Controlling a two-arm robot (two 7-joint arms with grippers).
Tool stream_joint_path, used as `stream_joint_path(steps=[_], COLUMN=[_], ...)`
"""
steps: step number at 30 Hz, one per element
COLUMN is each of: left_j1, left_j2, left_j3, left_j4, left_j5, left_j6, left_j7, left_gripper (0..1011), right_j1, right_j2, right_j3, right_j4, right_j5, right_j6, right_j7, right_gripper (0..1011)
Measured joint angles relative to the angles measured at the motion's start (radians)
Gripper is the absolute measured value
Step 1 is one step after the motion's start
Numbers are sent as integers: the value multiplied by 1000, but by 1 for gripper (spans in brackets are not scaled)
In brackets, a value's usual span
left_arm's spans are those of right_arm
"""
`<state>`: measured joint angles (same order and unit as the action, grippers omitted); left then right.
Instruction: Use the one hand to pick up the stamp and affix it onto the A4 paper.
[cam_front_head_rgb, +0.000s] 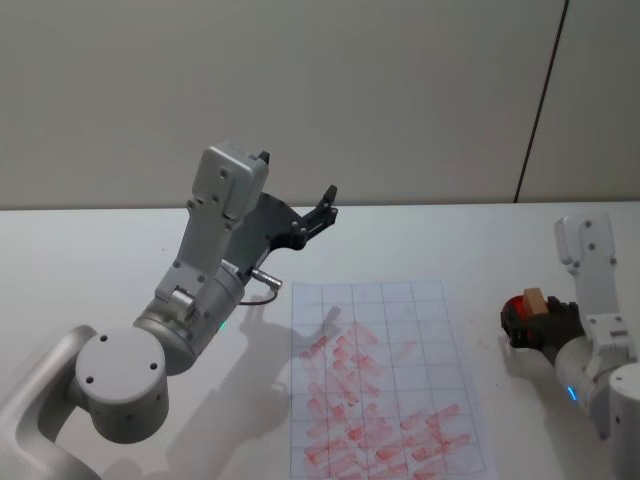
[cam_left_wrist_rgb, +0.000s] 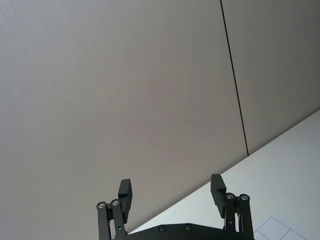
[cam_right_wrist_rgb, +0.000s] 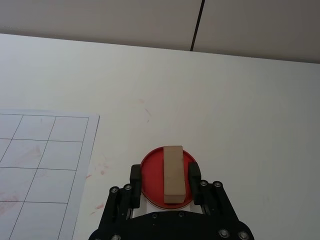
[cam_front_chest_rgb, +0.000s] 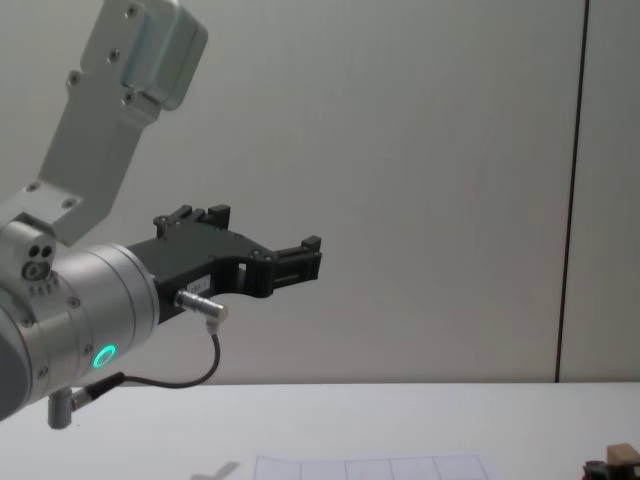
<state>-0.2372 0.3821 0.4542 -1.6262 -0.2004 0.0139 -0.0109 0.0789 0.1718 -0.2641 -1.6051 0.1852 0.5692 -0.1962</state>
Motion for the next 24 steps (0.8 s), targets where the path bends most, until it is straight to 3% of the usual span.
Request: stream_joint_path(steps=[4,6,11,24], left_j1=[0,0,0,0], left_j2=[0,0,0,0], left_j3=[0,0,0,0], left_j4=[0,0,0,0], left_j5=[0,0,0,0], left_j6=[0,0,0,0], left_j7=[0,0,0,0], left_gripper=[1001,1001,1001,1001], right_j1=[6,8,14,27], right_j2=[-6,-10,-18,-36], right_j3=[0,1,5,27], right_j4=[8,14,28,63], right_j5=[-5,-6,-5,46], right_j6=[3,4,9,15], right_j7=[0,0,0,-18], right_gripper=[475,363,234,219])
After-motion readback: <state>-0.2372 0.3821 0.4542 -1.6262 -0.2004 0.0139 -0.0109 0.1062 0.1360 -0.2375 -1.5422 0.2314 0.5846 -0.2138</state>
